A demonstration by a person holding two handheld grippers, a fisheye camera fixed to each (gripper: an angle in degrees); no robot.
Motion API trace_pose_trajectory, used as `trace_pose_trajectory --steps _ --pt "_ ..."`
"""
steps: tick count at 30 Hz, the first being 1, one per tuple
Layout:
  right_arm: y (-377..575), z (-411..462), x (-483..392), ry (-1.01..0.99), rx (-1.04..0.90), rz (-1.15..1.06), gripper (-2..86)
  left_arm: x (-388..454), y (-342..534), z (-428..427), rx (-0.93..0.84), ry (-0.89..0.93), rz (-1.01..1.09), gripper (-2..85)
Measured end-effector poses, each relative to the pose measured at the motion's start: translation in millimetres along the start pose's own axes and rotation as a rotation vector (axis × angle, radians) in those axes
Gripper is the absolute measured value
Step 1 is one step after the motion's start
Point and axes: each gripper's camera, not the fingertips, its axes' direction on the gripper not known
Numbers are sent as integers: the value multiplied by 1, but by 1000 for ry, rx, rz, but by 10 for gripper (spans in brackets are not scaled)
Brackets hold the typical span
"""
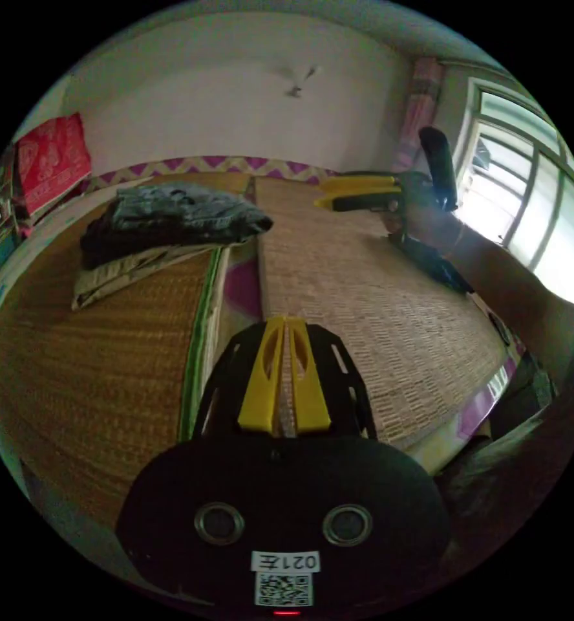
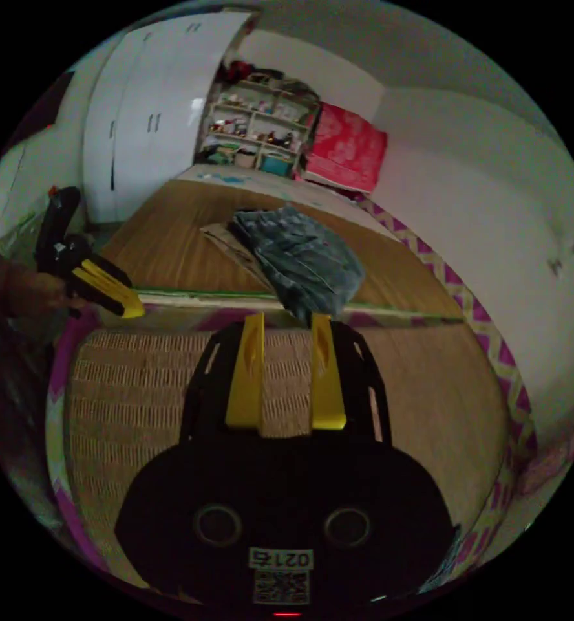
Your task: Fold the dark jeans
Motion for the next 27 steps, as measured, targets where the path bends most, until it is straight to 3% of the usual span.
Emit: trace_pose_trajectory --steps 7,12,15,22,27 --pt "-113 171 -118 55 -82 -301 138 -4 42 -15 17 -13 -44 -9" --pt "-134 258 -171 184 -159 -421 119 0 59 -37 30 -27 -24 -9" --pt "-133 288 -179 280 -149 -340 75 6 68 -48 23 -63 -1 -9" --pt "-132 283 -138 62 9 170 50 19 90 -76 31 -115 49 -10" --pt "-132 310 -175 125 -58 19 51 21 103 -94 40 -126 48 -9"
